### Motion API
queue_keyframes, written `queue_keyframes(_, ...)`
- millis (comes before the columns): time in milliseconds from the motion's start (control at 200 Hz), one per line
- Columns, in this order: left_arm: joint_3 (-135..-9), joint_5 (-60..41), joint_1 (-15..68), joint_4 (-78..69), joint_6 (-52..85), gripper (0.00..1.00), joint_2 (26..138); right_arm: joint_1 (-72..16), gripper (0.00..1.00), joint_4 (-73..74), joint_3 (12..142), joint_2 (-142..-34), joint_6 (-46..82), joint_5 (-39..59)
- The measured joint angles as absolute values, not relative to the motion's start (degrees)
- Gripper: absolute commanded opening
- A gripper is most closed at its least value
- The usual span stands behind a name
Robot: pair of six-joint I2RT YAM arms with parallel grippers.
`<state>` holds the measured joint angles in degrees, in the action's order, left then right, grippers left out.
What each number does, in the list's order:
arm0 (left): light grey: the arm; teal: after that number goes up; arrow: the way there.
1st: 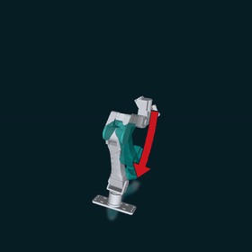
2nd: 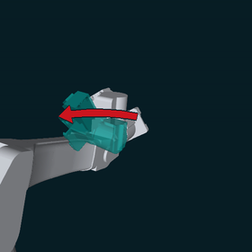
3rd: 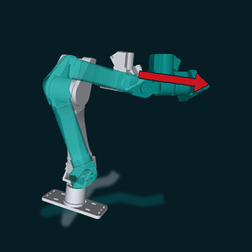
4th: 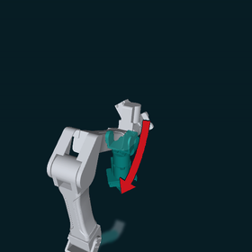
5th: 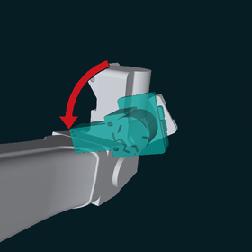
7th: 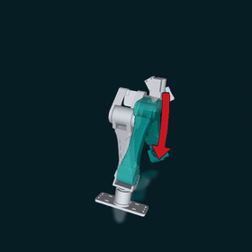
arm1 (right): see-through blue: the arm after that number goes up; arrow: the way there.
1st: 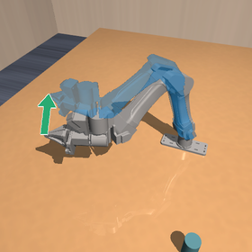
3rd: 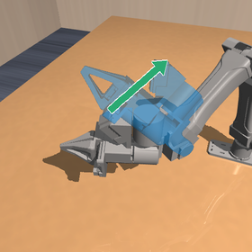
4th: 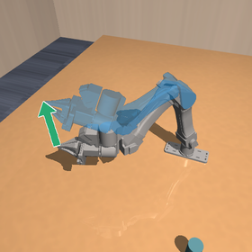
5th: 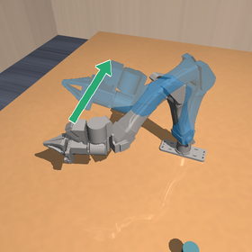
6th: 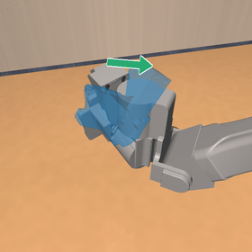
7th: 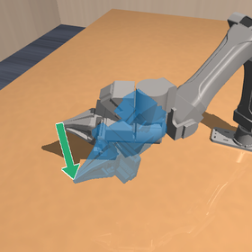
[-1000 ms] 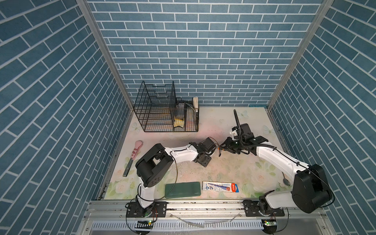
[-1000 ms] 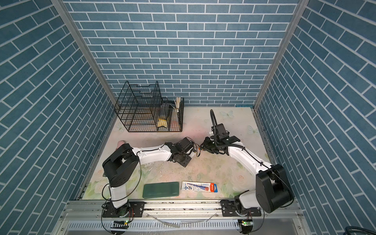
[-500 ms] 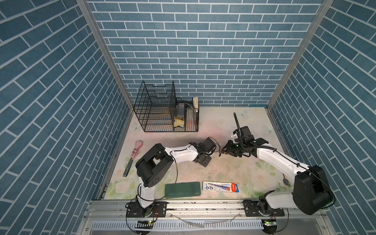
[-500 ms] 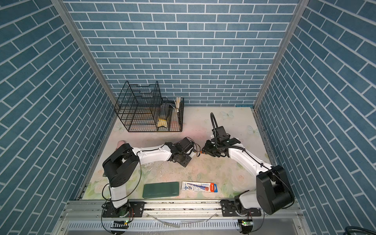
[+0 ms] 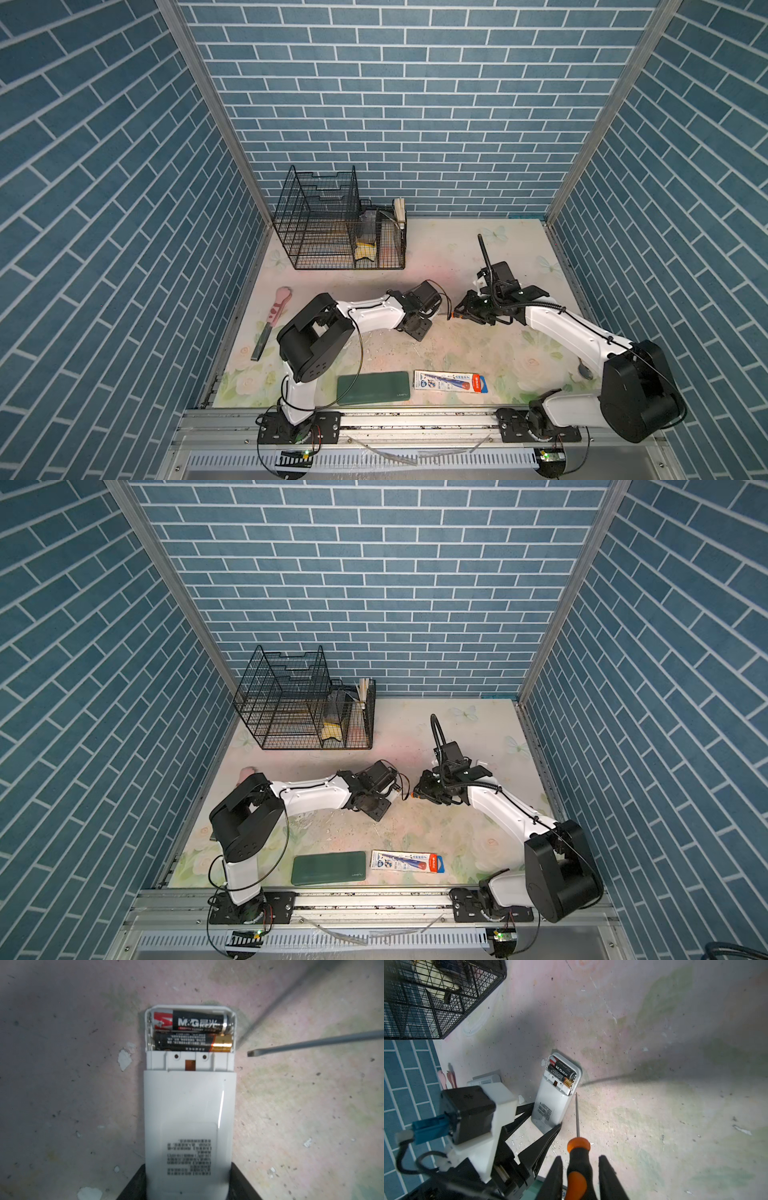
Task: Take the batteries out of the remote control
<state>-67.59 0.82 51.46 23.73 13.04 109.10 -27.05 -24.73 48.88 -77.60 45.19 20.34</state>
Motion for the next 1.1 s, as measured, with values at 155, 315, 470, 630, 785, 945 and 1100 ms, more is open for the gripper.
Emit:
queue_keyframes(155,-67.6,0.8,51.5,23.7,13.0,0.34,109.1,-27.0,0.00,-24.2,48.9,-77.6,45.2,20.4)
queue_keyframes(315,-67.6,0.8,51.5,23.7,13.0,0.34,109.1,-27.0,0.00,-23.4,48.9,-77.8,45.2,20.4)
queue_keyframes(470,-67.6,0.8,51.5,23.7,13.0,0.34,109.1,-27.0,0.00,-23.0,48.9,-78.0,45.2,20.4)
queue_keyframes(630,-67.6,0.8,51.5,23.7,13.0,0.34,109.2,-27.0,0.00,-22.7,48.9,-78.6,45.2,20.5)
queue_keyframes(785,-67.7,0.8,51.5,23.7,13.0,0.33,109.3,-27.0,0.00,-22.0,48.9,-78.7,45.2,20.6)
queue_keyframes(945,-67.7,0.8,51.5,23.7,13.1,0.33,109.3,-27.0,0.00,-21.7,48.9,-78.9,45.2,20.7)
queue_keyframes(1100,-67.7,0.8,51.5,23.7,13.1,0.33,109.3,-27.0,0.00,-21.3,48.9,-78.9,45.3,20.8)
